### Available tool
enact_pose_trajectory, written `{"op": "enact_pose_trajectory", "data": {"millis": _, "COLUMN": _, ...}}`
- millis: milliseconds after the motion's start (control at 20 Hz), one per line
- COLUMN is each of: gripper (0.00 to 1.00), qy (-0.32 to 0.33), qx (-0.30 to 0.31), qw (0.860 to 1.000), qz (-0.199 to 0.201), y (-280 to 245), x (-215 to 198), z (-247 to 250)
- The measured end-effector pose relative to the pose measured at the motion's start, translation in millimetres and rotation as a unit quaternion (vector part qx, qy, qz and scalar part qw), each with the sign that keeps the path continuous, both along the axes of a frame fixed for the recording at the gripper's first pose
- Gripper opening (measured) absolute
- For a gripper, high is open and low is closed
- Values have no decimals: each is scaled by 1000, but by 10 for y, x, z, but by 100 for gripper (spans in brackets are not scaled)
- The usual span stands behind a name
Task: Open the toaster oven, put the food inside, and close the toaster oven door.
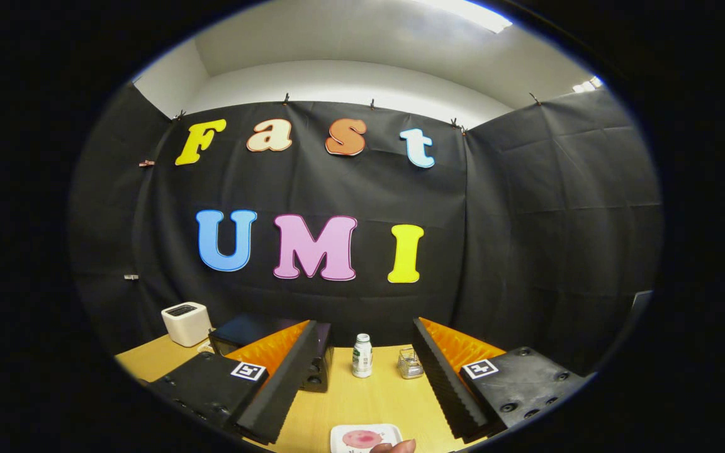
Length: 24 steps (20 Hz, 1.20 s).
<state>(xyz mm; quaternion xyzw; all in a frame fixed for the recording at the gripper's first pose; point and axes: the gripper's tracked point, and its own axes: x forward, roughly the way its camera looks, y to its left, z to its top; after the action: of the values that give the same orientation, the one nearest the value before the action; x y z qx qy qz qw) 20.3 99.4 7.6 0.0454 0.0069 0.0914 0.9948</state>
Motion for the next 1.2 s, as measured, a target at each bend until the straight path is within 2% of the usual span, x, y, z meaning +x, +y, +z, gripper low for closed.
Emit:
{"op": "enact_pose_trajectory", "data": {"millis": 250, "gripper": 98, "qy": 43, "qx": 13, "qw": 998, "qz": 40, "y": 942, "x": 279, "z": -218}}
{"op": "enact_pose_trajectory", "data": {"millis": 550, "gripper": 98, "qy": 138, "qx": 23, "qw": 986, "qz": 87, "y": 2211, "x": 720, "z": -932}}
{"op": "enact_pose_trajectory", "data": {"millis": 850, "gripper": 98, "qy": 224, "qx": -7, "qw": 971, "qz": 87, "y": 2971, "x": 1055, "z": -1835}}
{"op": "enact_pose_trajectory", "data": {"millis": 1050, "gripper": 98, "qy": 275, "qx": -14, "qw": 959, "qz": 62, "y": 3166, "x": 1285, "z": -2326}}
{"op": "enact_pose_trajectory", "data": {"millis": 1200, "gripper": 99, "qy": 294, "qx": -14, "qw": 954, "qz": 51, "y": 3242, "x": 1379, "z": -2496}}
